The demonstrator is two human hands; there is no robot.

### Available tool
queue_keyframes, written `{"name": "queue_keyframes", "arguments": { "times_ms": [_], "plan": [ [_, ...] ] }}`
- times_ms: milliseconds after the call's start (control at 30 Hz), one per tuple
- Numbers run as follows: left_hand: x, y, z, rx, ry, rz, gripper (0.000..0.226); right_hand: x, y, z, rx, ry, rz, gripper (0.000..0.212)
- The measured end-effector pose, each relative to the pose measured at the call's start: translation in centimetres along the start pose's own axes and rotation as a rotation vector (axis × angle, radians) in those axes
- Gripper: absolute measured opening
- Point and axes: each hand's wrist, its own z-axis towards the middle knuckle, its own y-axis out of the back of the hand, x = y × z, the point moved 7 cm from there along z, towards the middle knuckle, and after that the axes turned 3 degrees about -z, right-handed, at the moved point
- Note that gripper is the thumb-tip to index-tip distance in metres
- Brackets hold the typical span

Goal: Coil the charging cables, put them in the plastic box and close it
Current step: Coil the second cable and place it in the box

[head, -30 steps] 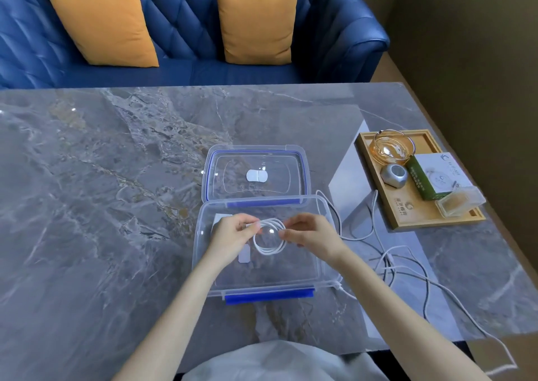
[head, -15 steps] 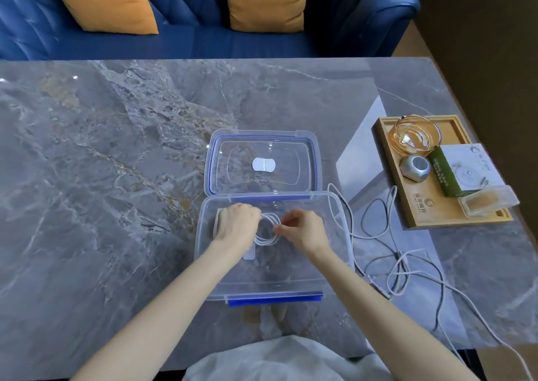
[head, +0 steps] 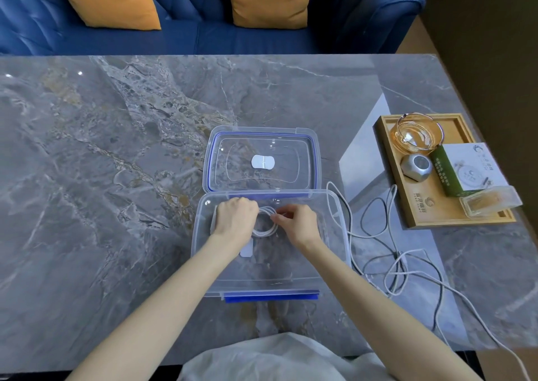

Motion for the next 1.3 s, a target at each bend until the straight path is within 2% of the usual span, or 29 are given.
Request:
{"name": "queue_keyframes", "arguments": {
  "times_ms": [200,333,433,533,667,767,900,1000,1167,1200,1300],
  "plan": [
    [0.2,-0.5,-0.1,-0.02,-0.04,0.001,0.018,0.2,0.3,0.2,0.062,0.043,-0.057,0.024],
    [0.2,-0.2,-0.2,0.002,-0.084,-0.099,0.012,0.2,0.8,0.1,0.124,0.033,-0.053,0.03],
    [0.1,1.3,-0.5,0.083,-0.108,-0.238,0.023,0.9,1.6,-0.8,0.218,0.063,-0.134,0.032],
    [0.0,4.2,-1.0,0.08,-0.128,-0.347,0.029,2.4,3.7,-2.6,0.246,0.126,-0.145,0.029],
    [-2.7,9.0,-2.0,-0.066,-0.231,-0.377,0.024,4.3,8.5,-5.9,0.093,0.316,-0.262,0.027],
    [-6.8,11.3,-3.0,-0.195,-0.379,-0.327,0.024,4.0,11.4,-8.4,-0.075,0.442,-0.466,0.028],
    [-12.5,11.5,-4.1,-0.233,-0.576,-0.297,0.029,1.5,14.5,-10.8,-0.266,0.538,-0.744,0.023],
    [-15.8,10.5,-4.1,-0.244,-0.684,-0.239,0.032,-2.4,16.6,-11.8,-0.332,0.458,-0.813,0.023],
    [-20.6,8.5,-5.6,-0.349,-0.914,-0.144,0.027,-9.1,18.9,-13.3,-0.401,0.285,-0.885,0.042],
    [-21.5,7.7,-5.8,-0.343,-0.94,-0.126,0.029,-10.4,19.1,-13.4,-0.399,0.242,-0.892,0.046],
    [-23.8,4.7,-6.0,-0.174,-0.93,-0.118,0.04,-14.0,19.2,-13.4,-0.356,0.106,-0.914,0.056]
  ]
}}
